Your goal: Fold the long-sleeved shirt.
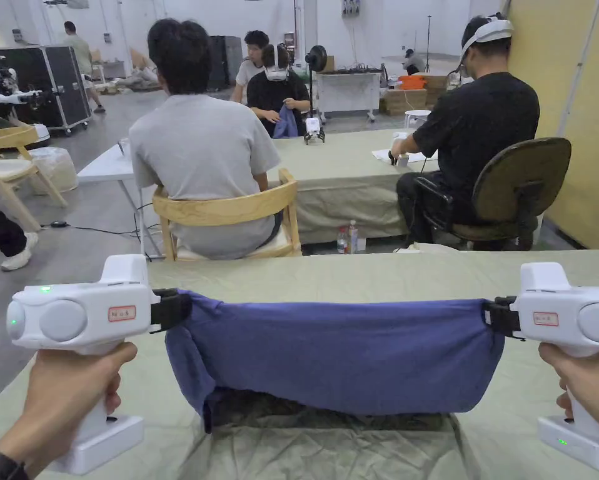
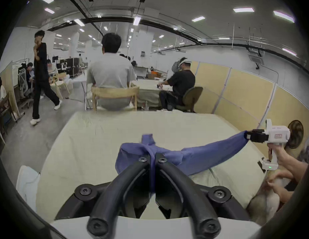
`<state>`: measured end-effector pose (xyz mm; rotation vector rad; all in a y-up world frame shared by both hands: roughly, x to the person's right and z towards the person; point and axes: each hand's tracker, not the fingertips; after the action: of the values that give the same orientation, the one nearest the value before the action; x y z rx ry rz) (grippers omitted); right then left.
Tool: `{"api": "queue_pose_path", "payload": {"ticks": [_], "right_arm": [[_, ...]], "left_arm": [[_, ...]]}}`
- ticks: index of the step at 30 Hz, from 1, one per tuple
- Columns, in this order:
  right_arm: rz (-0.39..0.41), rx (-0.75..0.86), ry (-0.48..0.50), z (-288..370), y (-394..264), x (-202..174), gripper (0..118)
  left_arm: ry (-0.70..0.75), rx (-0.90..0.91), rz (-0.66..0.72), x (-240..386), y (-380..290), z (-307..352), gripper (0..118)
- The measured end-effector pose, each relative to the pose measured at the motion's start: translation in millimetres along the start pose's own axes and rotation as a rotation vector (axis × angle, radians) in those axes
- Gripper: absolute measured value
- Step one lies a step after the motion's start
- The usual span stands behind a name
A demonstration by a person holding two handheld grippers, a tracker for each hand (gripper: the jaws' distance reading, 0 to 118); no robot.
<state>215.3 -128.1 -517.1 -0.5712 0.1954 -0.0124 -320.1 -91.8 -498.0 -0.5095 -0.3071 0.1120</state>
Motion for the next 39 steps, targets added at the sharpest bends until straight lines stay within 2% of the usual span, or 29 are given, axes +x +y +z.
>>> {"api": "queue_pose_path", "payload": {"ticks": [4,7,14,19,23,25,28,33,34,36,37,38,39], "right_arm": [[0.028,-0.037,0.015,35.1,-59.6,-12.7,10],[0.039,-0.058,0.028,59.7,-101.0,-18.2,10],[0.059,-0.147,0.050,81.2,-180.6,-13.8,10],[0.022,-0.209,0.068,87.7,-219.2,-2.3,10],[0.015,-0.279,0.059,85.1,-238.8,3.2,10],[-0.020,-0.333,0.063,76.6,-247.0,6.6,10],[-0.044,-0.384,0.059,63.9,-259.5,8.1,10],[0.009,-0.457,0.056,55.8,-272.7,3.1,10],[0.005,-0.458,0.054,55.1,-274.4,5.1,11],[-0.025,-0.484,0.044,56.2,-278.0,8.3,22],[-0.034,-0.517,0.042,55.8,-278.7,10.2,32],[-0.022,-0.559,0.030,56.1,-279.7,11.2,51],[0.005,-0.571,0.012,58.4,-280.5,10.6,59]], "left_arm": [[-0.025,-0.004,0.082,8.1,-71.9,29.1,3],[-0.010,-0.076,0.045,18.9,-123.2,45.2,3],[-0.042,-0.184,0.100,22.6,-218.2,72.0,3],[-0.027,-0.236,0.145,22.3,-260.0,84.6,3],[0.008,-0.349,0.067,28.4,-283.9,77.6,3],[0.039,-0.401,0.027,33.1,-295.8,68.3,3],[0.039,-0.463,0.045,32.4,-307.4,55.7,3],[0.075,-0.548,0.011,40.4,-325.4,48.3,5],[0.085,-0.547,0.022,39.6,-327.6,49.4,7],[0.114,-0.585,0.077,35.7,-332.1,51.5,23],[0.114,-0.607,0.098,36.6,-335.0,54.3,37],[0.103,-0.610,0.103,34.7,-336.9,56.5,54],[0.098,-0.608,0.109,33.4,-337.1,61.3,58]]}}
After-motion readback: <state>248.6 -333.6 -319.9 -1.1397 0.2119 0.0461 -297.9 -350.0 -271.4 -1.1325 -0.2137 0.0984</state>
